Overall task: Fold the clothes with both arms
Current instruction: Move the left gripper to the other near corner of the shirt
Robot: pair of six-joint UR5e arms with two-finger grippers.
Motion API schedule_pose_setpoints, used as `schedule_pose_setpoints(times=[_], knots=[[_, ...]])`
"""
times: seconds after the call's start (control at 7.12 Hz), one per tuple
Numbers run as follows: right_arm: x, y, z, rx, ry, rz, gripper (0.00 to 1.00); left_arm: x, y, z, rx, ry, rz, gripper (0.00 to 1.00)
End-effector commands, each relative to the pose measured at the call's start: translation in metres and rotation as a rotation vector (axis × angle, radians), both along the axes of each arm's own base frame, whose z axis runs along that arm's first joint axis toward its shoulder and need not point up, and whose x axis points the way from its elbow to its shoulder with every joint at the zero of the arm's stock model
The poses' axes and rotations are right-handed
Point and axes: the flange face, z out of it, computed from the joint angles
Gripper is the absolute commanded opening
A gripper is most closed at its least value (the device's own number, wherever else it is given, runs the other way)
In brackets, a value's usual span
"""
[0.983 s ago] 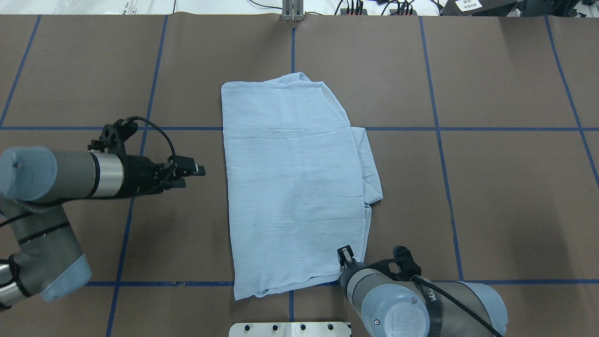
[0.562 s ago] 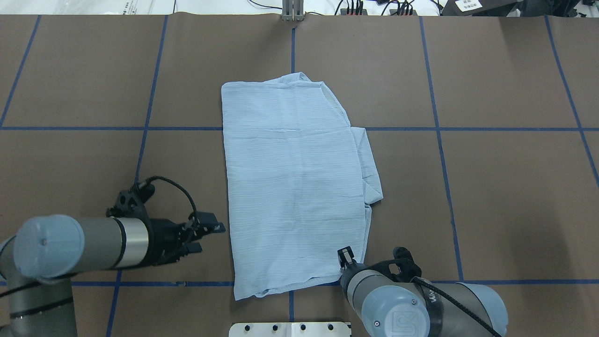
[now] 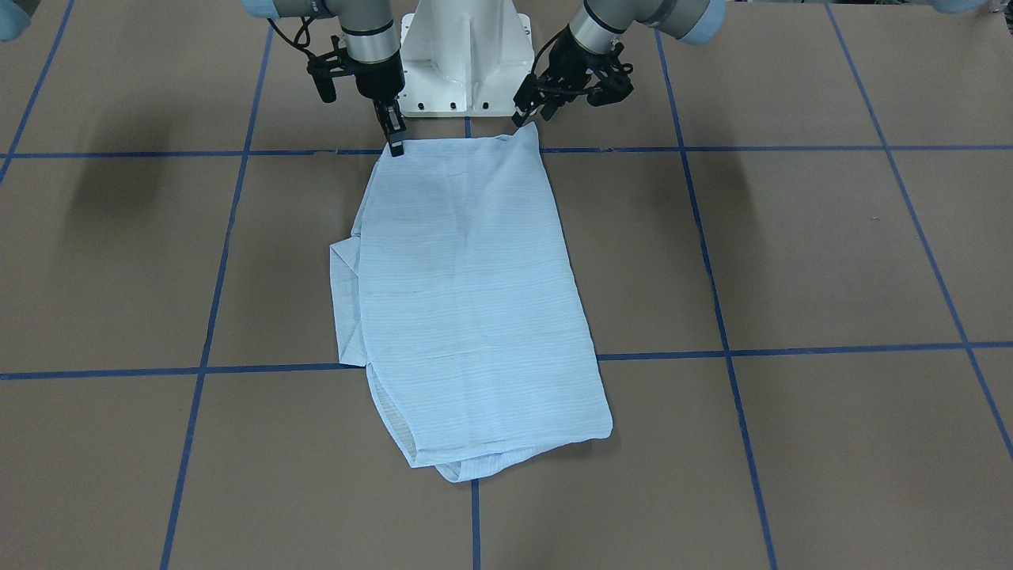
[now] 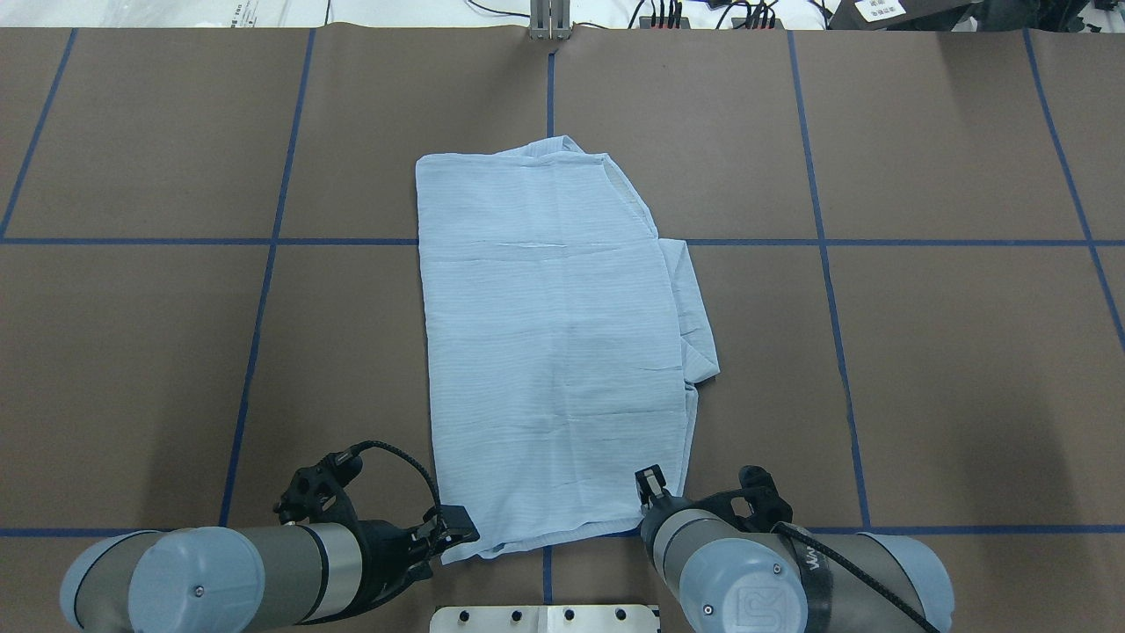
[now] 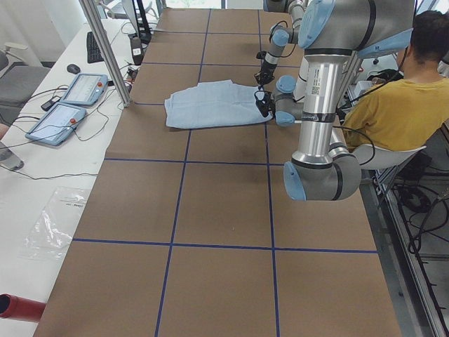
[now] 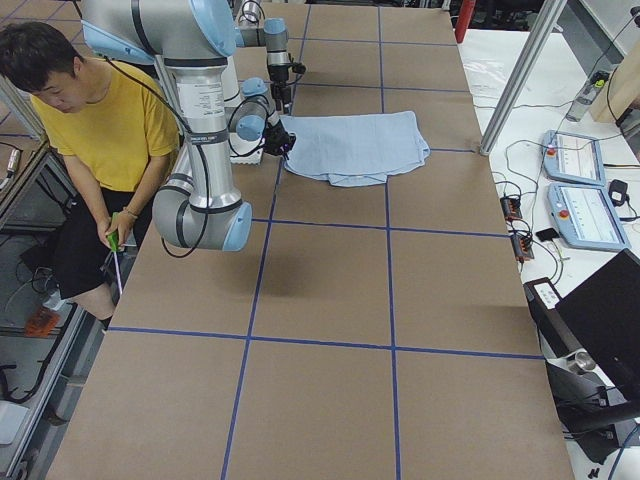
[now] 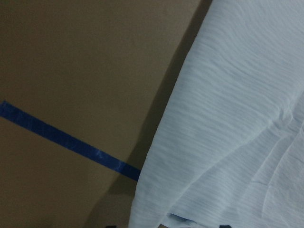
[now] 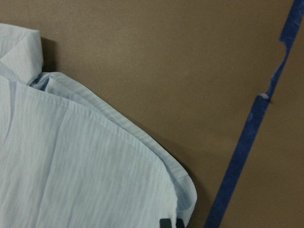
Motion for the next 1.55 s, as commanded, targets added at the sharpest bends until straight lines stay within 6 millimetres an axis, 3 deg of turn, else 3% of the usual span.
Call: schedule_pose_setpoints(times=[0.0,0.28,0.42,0.56,0.7,0.84,1.12,1.26,1.4], knots=[[0.0,0.0,0.001,0.0,0.001,0.0,0.0,0.011,0.0,0.011,0.005,-0.033,-0.006,0.76],[0.0,0.0,0.001,0.0,0.003,0.0,0.0,0.014,0.001,0.012,0.013,-0.037,-0.031,0.74],[0.0,0.0,0.001,0.0,0.003,0.0,0.0,0.014,0.001,0.011,0.011,-0.035,-0.032,0.63],[-0.001,0.003,0.003,0.0,0.012,-0.006,0.0,0.016,0.001,0.012,0.011,-0.038,-0.033,0.45],[-0.001,0.002,0.002,0.001,0.011,-0.005,0.0,0.016,0.001,0.012,0.011,-0.036,-0.033,0.12],[-0.001,0.002,0.002,0.001,0.011,-0.005,0.0,0.015,0.001,0.011,0.011,-0.035,-0.033,0.0],[0.002,0.001,-0.001,0.003,0.005,0.002,0.0,0.011,0.0,0.005,0.012,-0.02,-0.035,0.0],[0.02,-0.003,-0.02,0.008,-0.041,0.013,0.0,-0.015,0.001,-0.031,0.015,0.066,-0.038,0.0],[0.051,-0.015,-0.035,0.011,-0.042,0.039,0.0,-0.033,0.003,-0.055,0.012,0.12,-0.038,0.0]])
